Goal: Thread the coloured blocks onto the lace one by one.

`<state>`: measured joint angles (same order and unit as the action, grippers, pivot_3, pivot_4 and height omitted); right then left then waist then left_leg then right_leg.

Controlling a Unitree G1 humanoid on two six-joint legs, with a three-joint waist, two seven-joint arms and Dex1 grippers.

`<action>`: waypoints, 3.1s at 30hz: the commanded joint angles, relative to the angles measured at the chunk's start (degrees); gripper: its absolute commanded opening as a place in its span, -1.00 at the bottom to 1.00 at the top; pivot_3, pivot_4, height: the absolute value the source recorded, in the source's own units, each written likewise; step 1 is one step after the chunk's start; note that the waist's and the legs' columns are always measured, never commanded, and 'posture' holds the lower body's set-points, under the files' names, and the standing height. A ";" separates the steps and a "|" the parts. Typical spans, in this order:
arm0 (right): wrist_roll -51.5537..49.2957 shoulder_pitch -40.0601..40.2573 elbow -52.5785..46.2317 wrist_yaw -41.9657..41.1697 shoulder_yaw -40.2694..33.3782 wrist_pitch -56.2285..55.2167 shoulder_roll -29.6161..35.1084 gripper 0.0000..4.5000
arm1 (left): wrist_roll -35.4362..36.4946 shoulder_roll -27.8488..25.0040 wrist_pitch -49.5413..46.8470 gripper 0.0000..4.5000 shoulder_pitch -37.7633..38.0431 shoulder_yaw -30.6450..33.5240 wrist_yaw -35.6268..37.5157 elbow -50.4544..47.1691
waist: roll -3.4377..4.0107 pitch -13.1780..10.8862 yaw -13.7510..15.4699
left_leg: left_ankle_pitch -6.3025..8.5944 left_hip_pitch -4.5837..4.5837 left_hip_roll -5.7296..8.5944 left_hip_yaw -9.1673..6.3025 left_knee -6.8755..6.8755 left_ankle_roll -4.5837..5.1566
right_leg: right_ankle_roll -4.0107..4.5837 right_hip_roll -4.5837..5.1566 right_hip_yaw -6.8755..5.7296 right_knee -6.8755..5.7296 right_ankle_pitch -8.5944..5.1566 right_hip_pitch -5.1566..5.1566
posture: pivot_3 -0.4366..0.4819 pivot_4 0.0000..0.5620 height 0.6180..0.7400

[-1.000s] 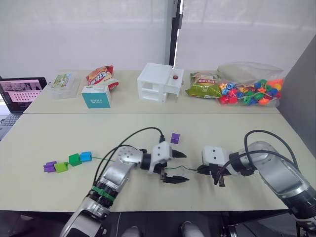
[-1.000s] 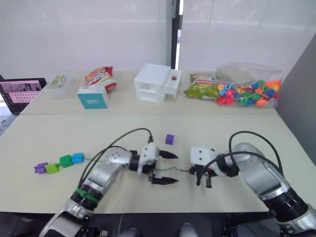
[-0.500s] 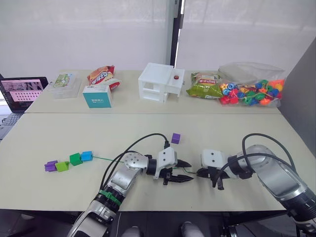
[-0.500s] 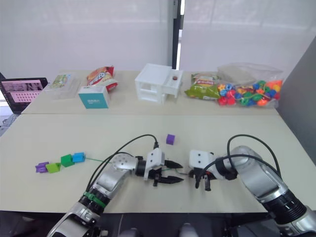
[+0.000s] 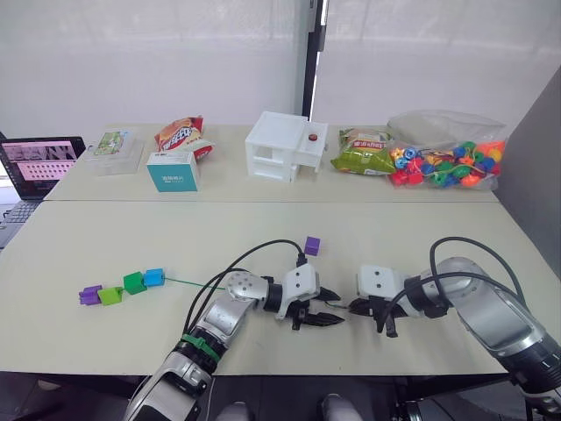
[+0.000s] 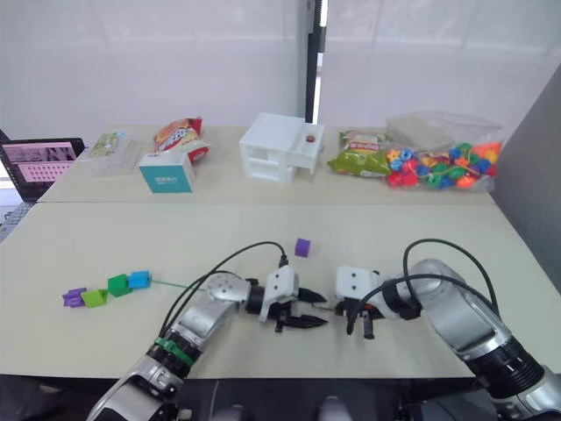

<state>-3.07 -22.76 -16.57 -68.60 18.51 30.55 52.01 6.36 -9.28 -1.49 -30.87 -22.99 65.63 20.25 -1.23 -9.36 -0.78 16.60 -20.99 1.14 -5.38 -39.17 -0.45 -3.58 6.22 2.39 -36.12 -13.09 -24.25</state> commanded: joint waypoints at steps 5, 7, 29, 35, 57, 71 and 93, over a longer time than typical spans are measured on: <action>-0.21 -0.27 -1.50 0.02 -0.23 0.64 0.19 -1.00 | -0.82 0.11 0.04 -0.99 -1.17 -0.35 -0.43 0.14 | 0.00 0.00 0.00 | 0.00 0.00 0.00 0.00 0.00 0.00 | 0.00 0.00 0.00 0.00 0.00 0.00 | -0.05 -0.47 1.00; -0.18 -0.37 -1.41 0.01 -0.24 0.60 0.24 -1.00 | -1.12 0.07 0.08 -0.99 -1.49 -0.36 -0.48 0.72 | 0.00 0.00 0.01 | 0.00 0.00 0.00 0.00 0.00 0.00 | 0.00 0.00 0.00 0.01 0.00 0.01 | -0.05 -0.47 1.00; -18.79 2.51 -1.09 10.69 -20.40 9.57 -10.02 0.99 | 0.58 -7.22 -1.27 -1.00 2.67 3.99 -0.58 -1.52 | 0.00 0.01 -0.43 | 0.00 0.19 -0.02 -0.02 0.08 0.01 | 0.01 -0.01 0.02 -0.09 0.01 0.06 | -0.05 -0.47 1.00; -8.64 -4.38 11.93 15.49 -11.76 -1.88 -14.46 0.99 | 1.52 -9.12 -3.35 -1.00 5.68 5.04 -1.62 -5.91 | 0.02 0.02 -0.63 | 0.00 0.28 -0.02 0.01 0.13 0.00 | 0.01 -0.01 0.04 -0.10 0.01 0.10 | -0.05 -0.47 1.00; 3.11 -26.80 54.80 11.94 -2.43 -23.30 -29.95 0.47 | 1.78 -9.82 -5.40 -1.00 7.64 5.00 -5.09 -9.28 | 0.06 0.04 -1.70 | -0.06 0.31 -0.02 -0.04 0.24 -0.10 | 0.06 -0.01 0.04 -0.11 0.04 0.05 | -0.05 -0.47 1.00; 3.27 -24.07 52.74 5.57 -2.66 -25.01 -24.77 -0.47 | 1.73 -9.87 -5.00 -1.00 7.68 4.51 -4.91 -9.22 | 0.07 0.05 -1.58 | -0.06 0.32 -0.01 -0.04 0.23 -0.11 | 0.07 0.00 0.04 -0.11 0.05 0.07 | -0.05 -0.47 1.00; 2.10 -24.24 52.70 -8.81 -4.69 -27.32 -13.33 0.89 | 1.28 -7.90 -3.50 -1.00 7.48 3.36 -5.43 -7.90 | 0.07 0.05 -0.55 | -0.05 0.34 0.01 0.00 0.23 -0.10 | 0.05 0.04 0.03 -0.01 0.06 0.18 | -0.05 -0.47 1.00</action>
<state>0.72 -47.66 39.42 -76.38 15.75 1.44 37.12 8.59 -17.14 -4.86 -24.23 -19.01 60.75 12.00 -1.15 -9.30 -1.33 16.54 -20.68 1.15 -5.39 -38.94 -0.55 -3.53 6.27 2.42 -36.13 -13.03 -24.09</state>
